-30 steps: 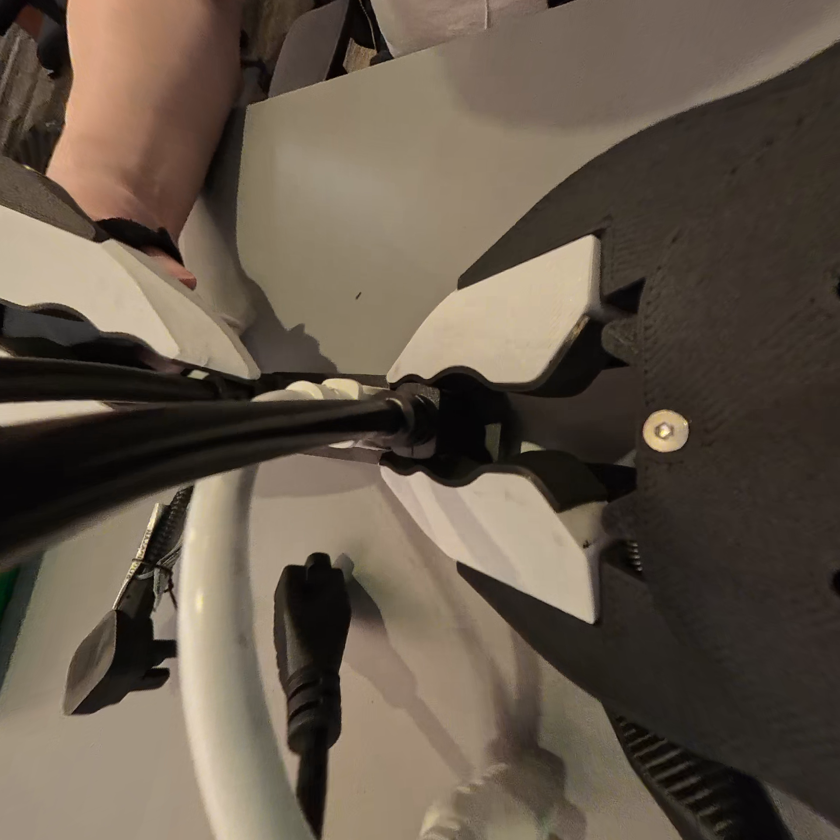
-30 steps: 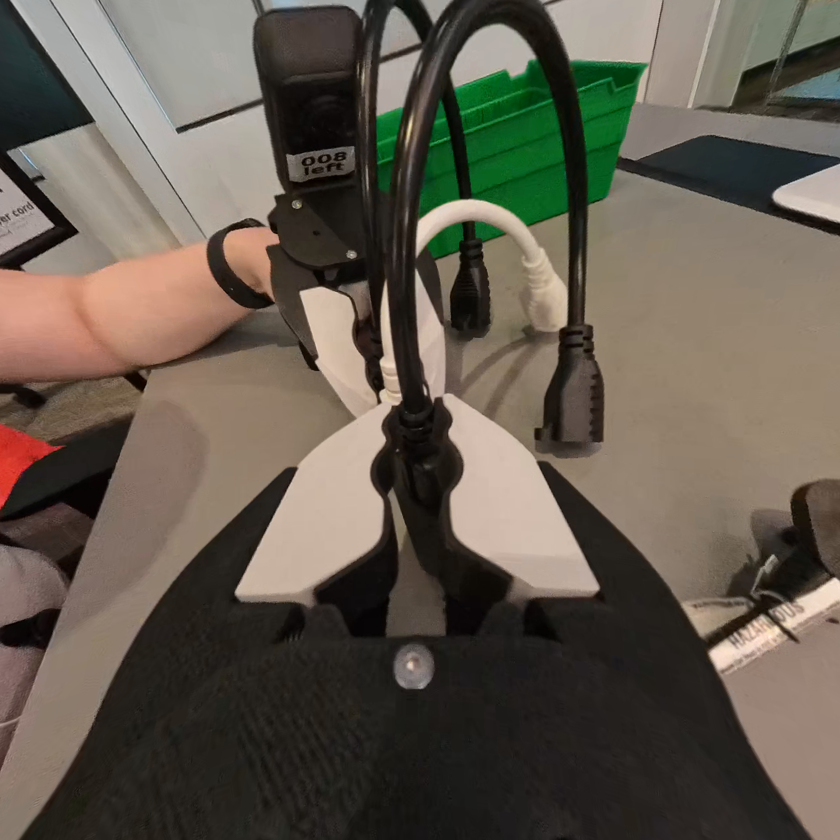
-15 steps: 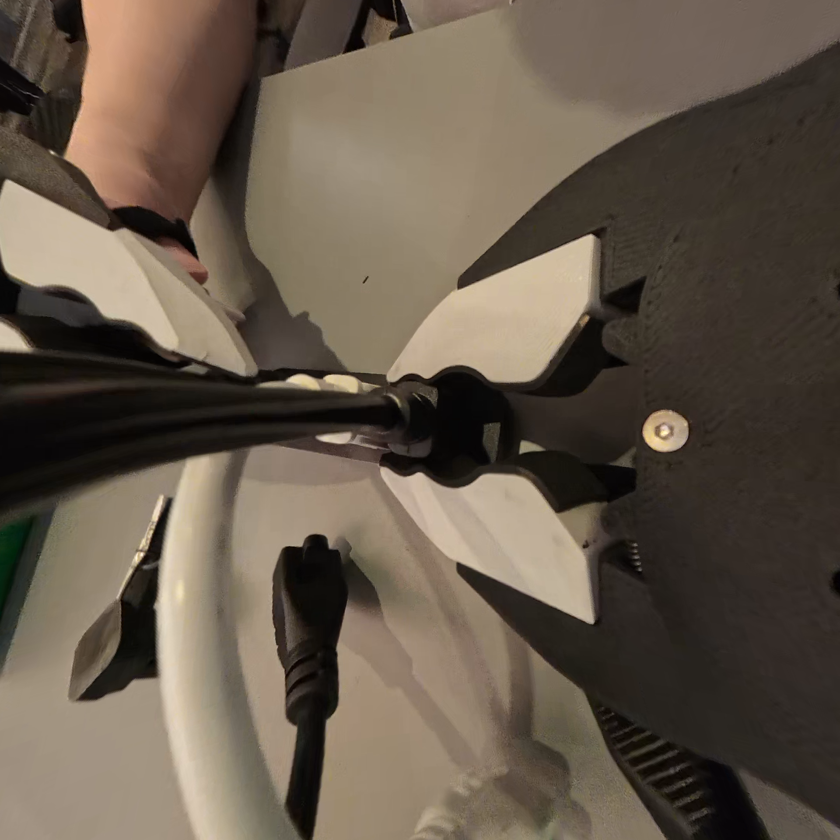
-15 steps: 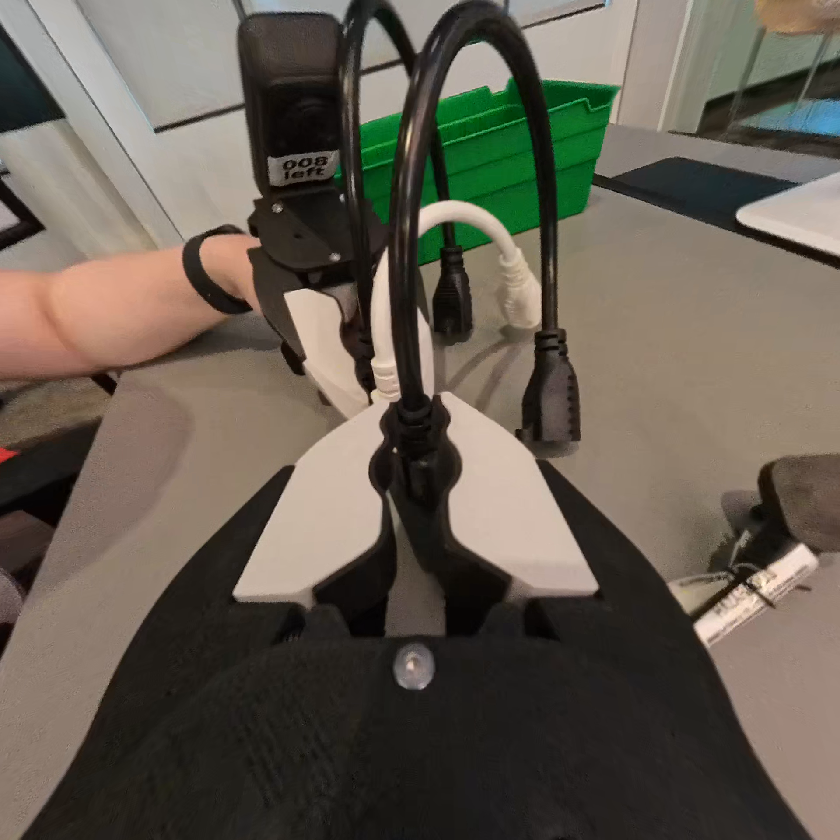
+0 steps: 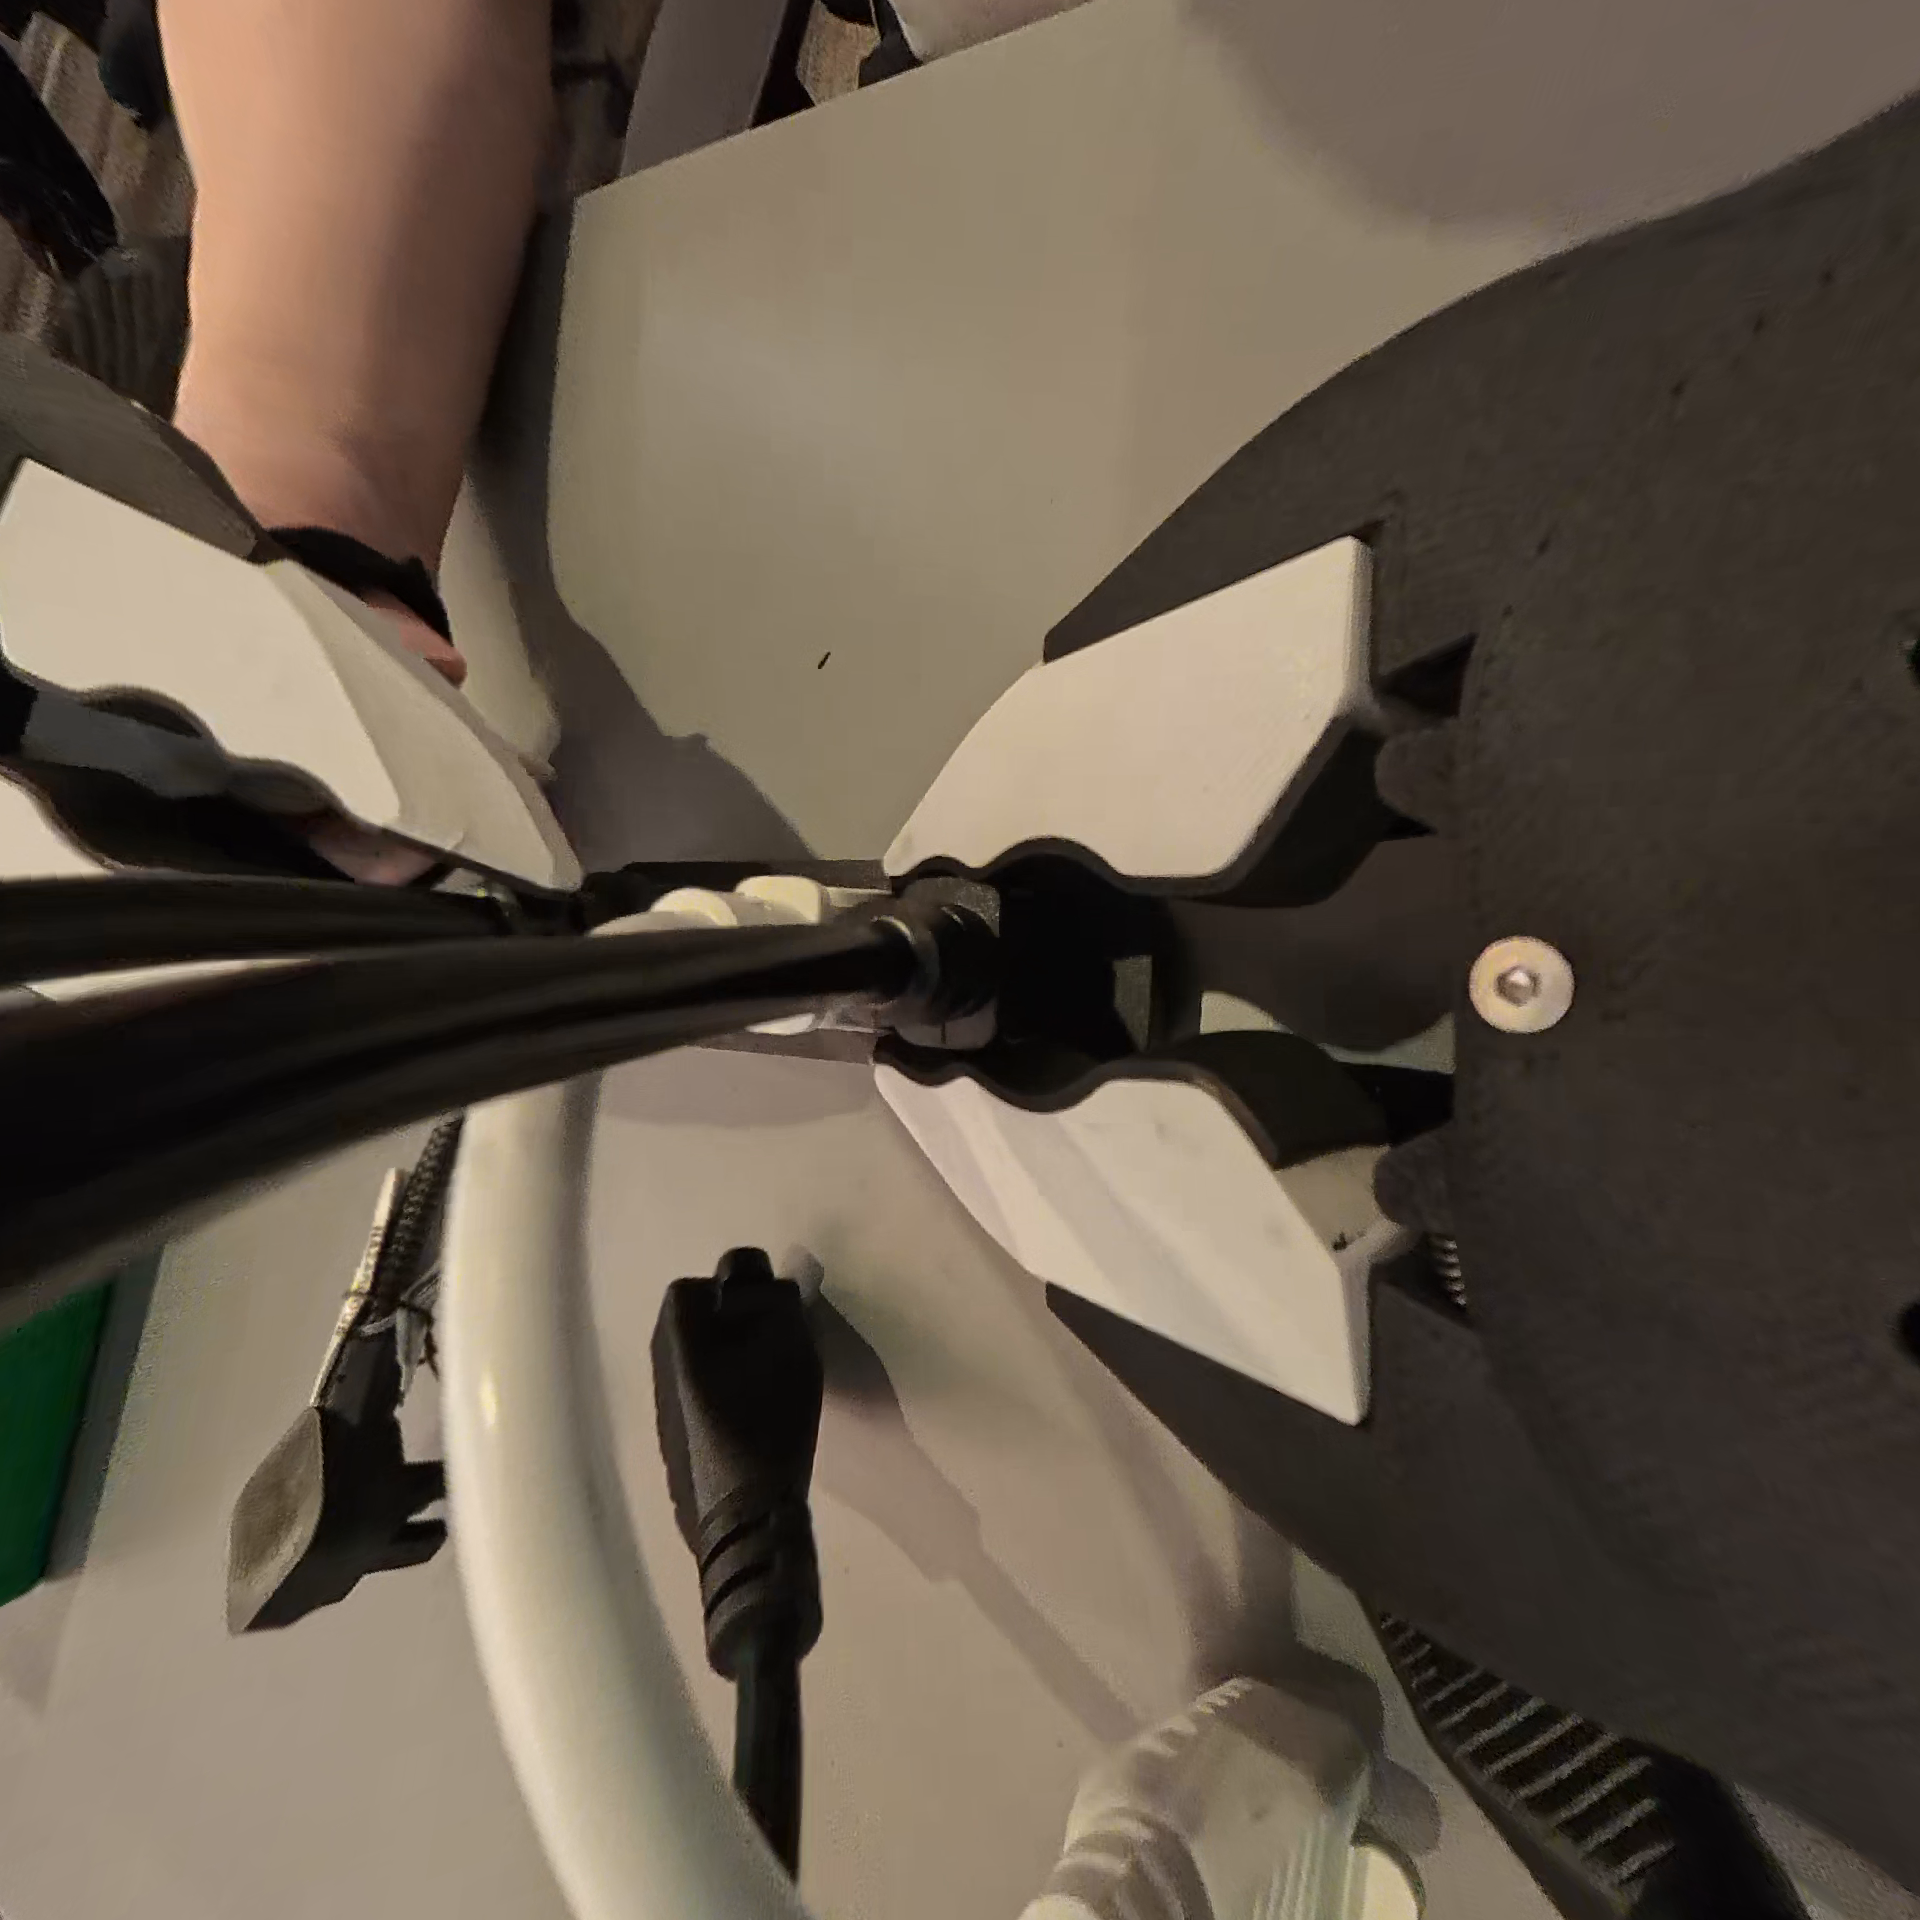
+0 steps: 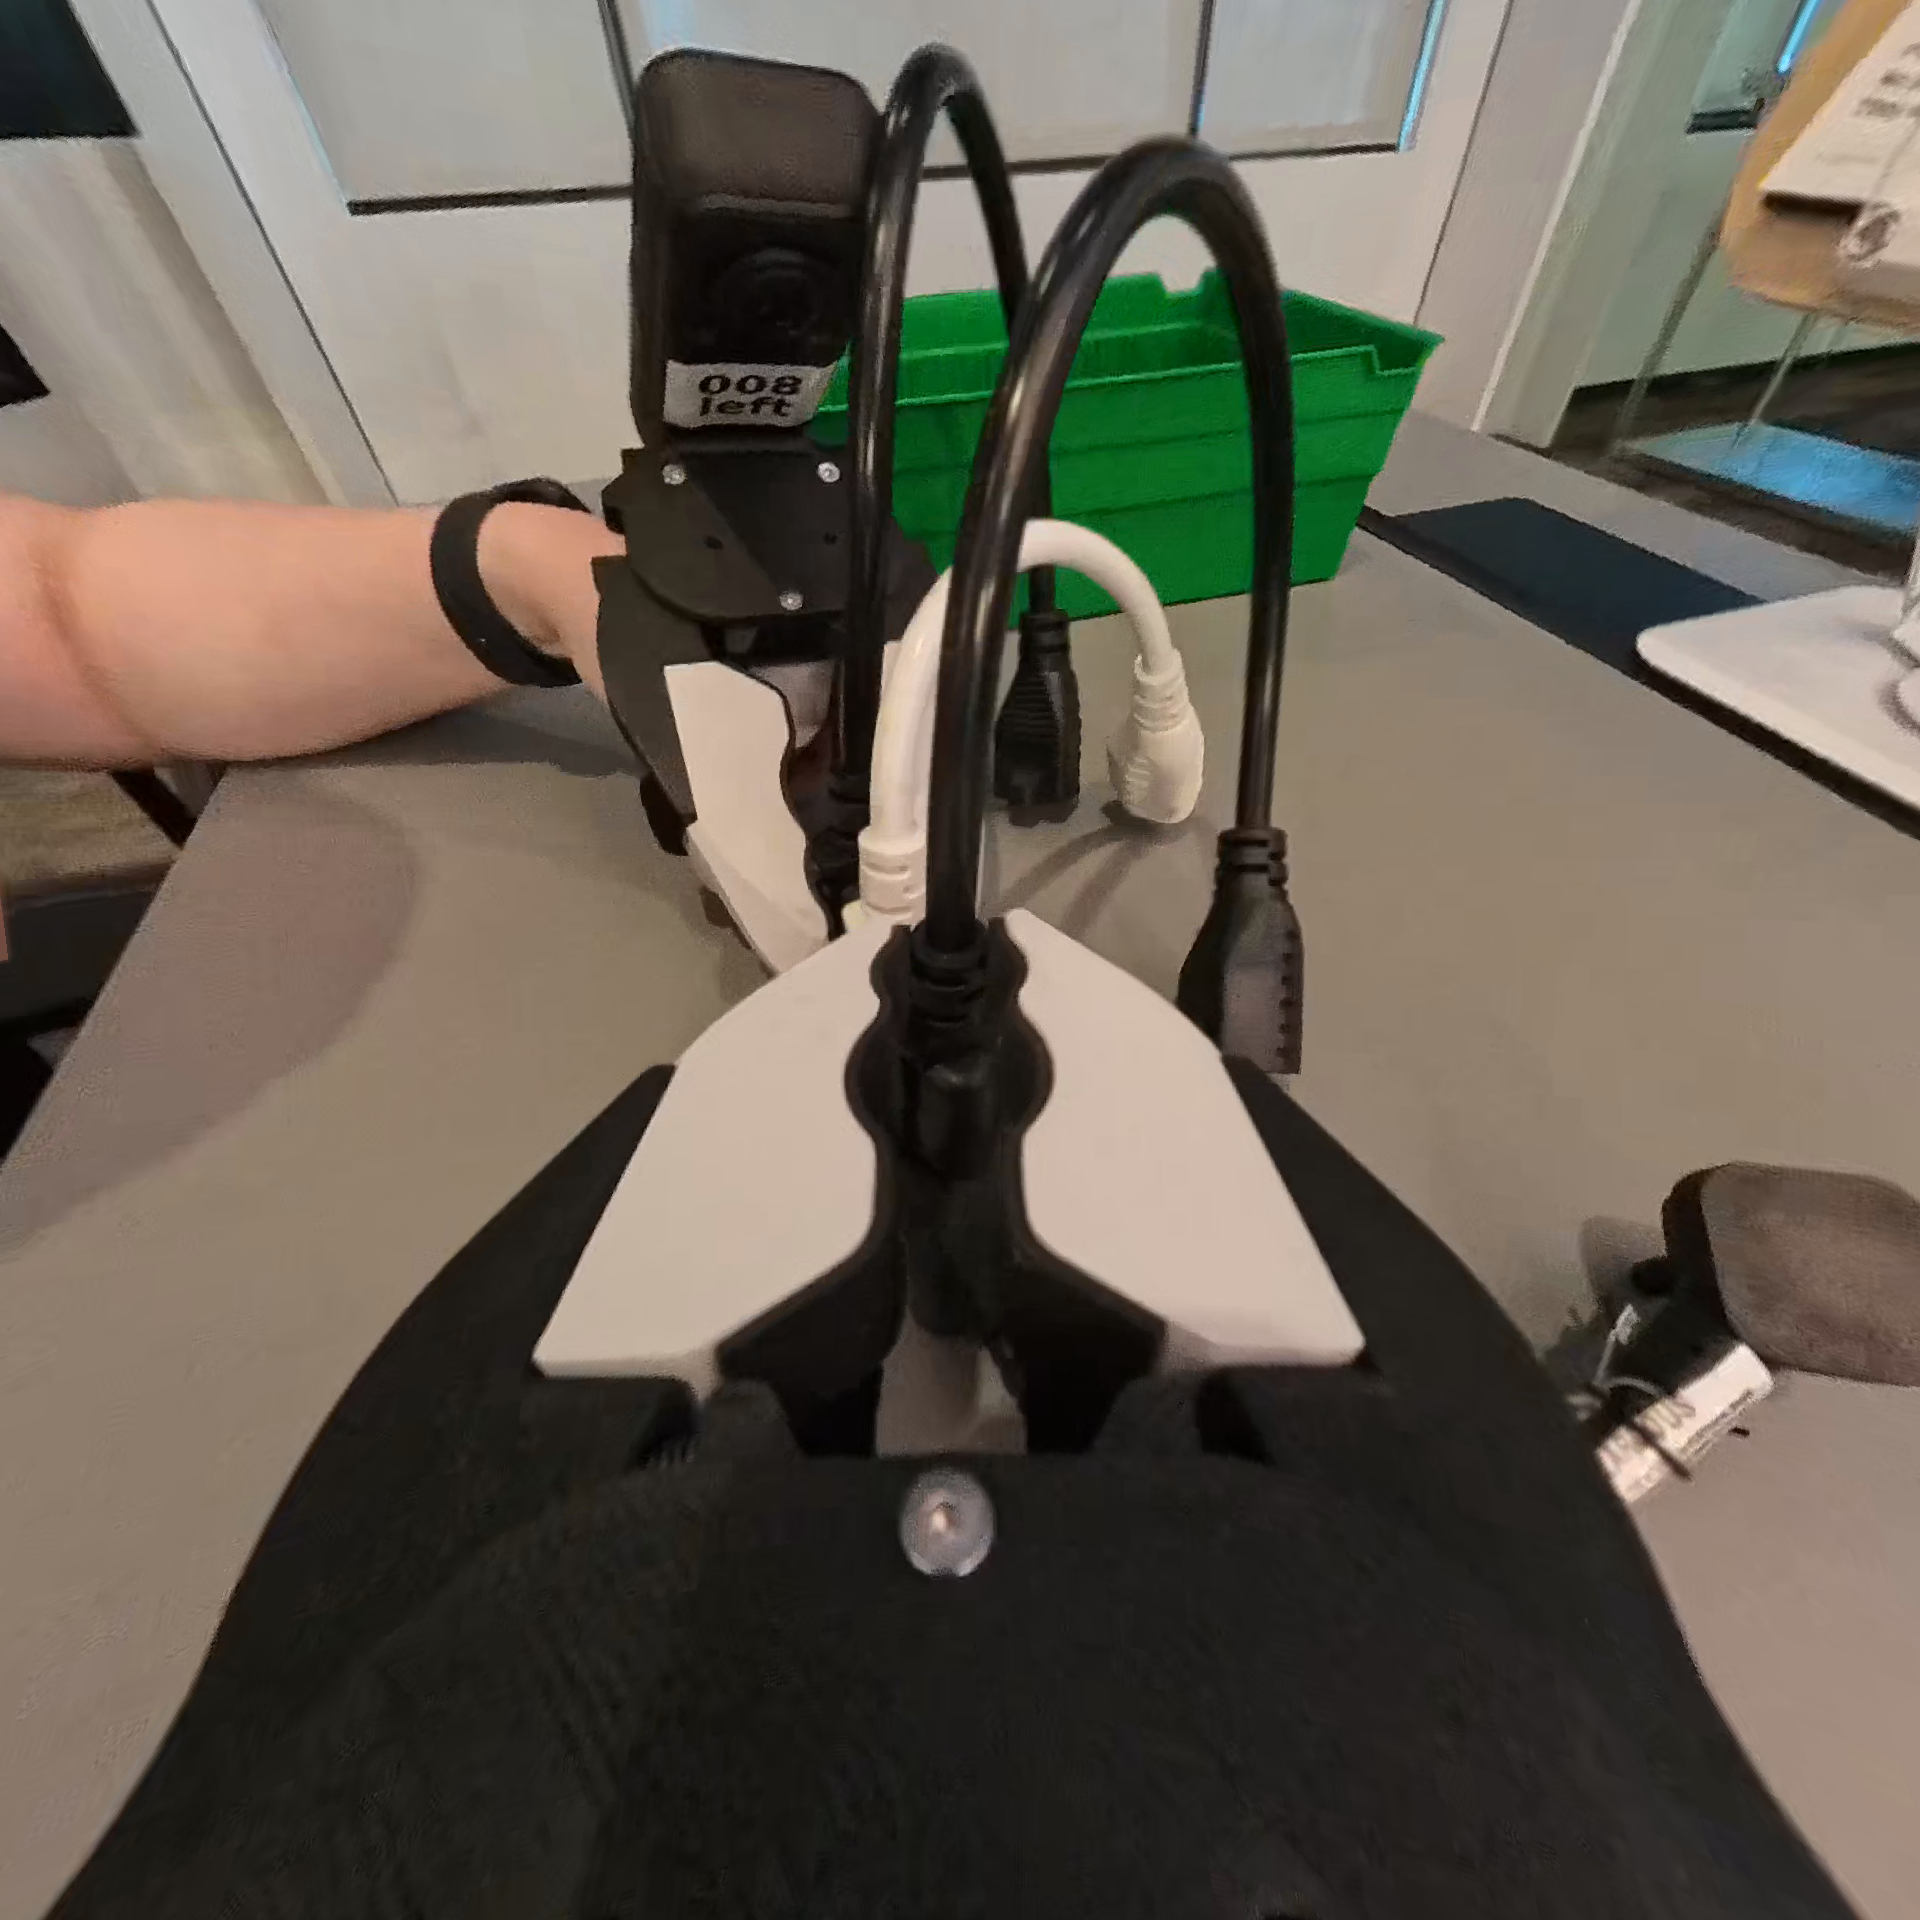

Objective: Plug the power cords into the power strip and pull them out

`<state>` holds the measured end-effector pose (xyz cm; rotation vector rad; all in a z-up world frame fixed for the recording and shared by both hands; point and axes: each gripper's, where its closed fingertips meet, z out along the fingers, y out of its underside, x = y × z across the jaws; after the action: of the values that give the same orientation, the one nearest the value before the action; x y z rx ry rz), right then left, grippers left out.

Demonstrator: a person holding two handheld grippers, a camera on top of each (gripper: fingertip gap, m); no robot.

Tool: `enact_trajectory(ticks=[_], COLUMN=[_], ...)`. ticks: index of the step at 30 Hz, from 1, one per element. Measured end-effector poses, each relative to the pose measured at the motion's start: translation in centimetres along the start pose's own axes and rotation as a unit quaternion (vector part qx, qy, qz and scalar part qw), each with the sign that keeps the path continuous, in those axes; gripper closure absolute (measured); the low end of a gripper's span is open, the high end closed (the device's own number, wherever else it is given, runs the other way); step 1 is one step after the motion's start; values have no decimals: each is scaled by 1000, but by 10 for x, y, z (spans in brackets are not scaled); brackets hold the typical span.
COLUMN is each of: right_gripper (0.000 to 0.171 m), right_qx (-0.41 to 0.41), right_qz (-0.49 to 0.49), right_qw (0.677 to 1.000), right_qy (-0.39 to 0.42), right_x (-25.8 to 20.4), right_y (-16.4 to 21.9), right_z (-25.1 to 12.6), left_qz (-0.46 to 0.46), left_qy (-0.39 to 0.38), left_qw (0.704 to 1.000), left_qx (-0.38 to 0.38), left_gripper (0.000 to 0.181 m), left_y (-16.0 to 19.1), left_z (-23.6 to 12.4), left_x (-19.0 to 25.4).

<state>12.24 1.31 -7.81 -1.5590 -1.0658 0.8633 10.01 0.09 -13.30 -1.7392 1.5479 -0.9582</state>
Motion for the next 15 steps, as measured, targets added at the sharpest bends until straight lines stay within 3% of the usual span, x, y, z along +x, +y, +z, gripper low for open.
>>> enact_trajectory(ticks=[7, 11, 15], right_gripper=[155, 131, 132], right_qx=[9, -14, -52], right_qz=[-2, 19, 30], right_qw=[999, 998, 996], right_qy=[-41, -62, -64], right_x=[-3, -3, 1], right_y=[6, 15, 25], right_z=[-2, -2, 1], left_qz=[19, 19, 20], left_qy=[-15, -15, -11], left_qw=[1000, 1000, 1000], left_qx=[-5, -4, -4], left_gripper=[155, 155, 155], left_y=[0, 0, 0], left_z=[2, 1, 1], left_x=[1, 2, 2])
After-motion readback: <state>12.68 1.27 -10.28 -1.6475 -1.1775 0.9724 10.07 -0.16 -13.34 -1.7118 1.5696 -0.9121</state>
